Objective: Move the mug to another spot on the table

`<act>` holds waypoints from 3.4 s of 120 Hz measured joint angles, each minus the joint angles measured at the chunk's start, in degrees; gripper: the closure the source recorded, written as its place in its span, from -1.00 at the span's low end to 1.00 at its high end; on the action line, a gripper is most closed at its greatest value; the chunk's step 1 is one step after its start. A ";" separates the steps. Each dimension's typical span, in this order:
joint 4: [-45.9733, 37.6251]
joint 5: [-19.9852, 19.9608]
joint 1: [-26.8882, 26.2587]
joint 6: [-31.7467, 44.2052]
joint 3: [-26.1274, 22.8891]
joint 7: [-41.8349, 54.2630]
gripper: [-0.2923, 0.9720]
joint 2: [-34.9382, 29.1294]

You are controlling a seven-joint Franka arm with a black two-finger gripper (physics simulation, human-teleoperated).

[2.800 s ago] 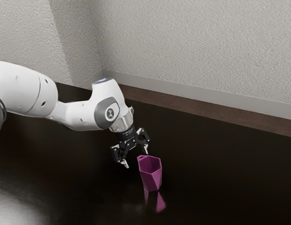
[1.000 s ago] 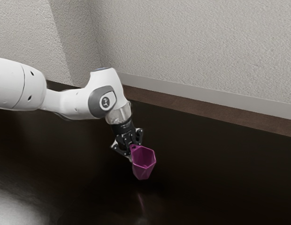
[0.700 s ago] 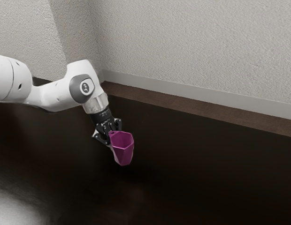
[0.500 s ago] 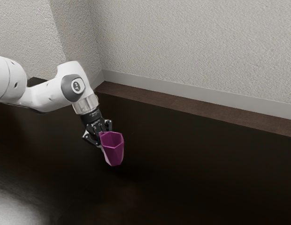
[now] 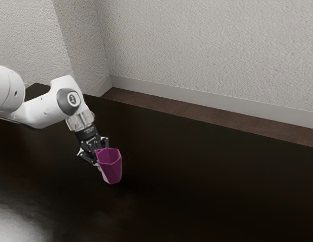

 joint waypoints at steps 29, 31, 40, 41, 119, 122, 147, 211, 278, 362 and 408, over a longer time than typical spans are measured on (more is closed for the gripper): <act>-1.51 -0.53 0.69 0.33 0.81 2.08 0.71 0.69; -1.54 -0.59 0.73 0.37 0.81 2.21 0.71 0.74; -1.68 -0.76 0.92 0.56 0.81 2.74 0.71 0.88; -1.69 -0.78 0.93 0.57 0.81 2.80 0.71 0.88; -2.04 -4.34 2.47 2.88 1.30 7.39 -0.12 2.79; -2.12 -4.65 2.48 2.92 1.45 7.62 -0.17 2.79; -2.63 -6.60 2.50 3.08 2.74 9.69 -0.40 2.86; -1.02 -7.52 2.80 4.70 5.65 15.32 -0.53 4.51; 5.11 8.79 0.62 0.77 9.17 23.21 -0.54 -8.23; 28.46 23.79 -8.50 -25.57 -5.78 44.39 -0.54 -18.96; 28.10 25.07 -18.30 -27.27 -6.19 47.47 -0.54 -19.47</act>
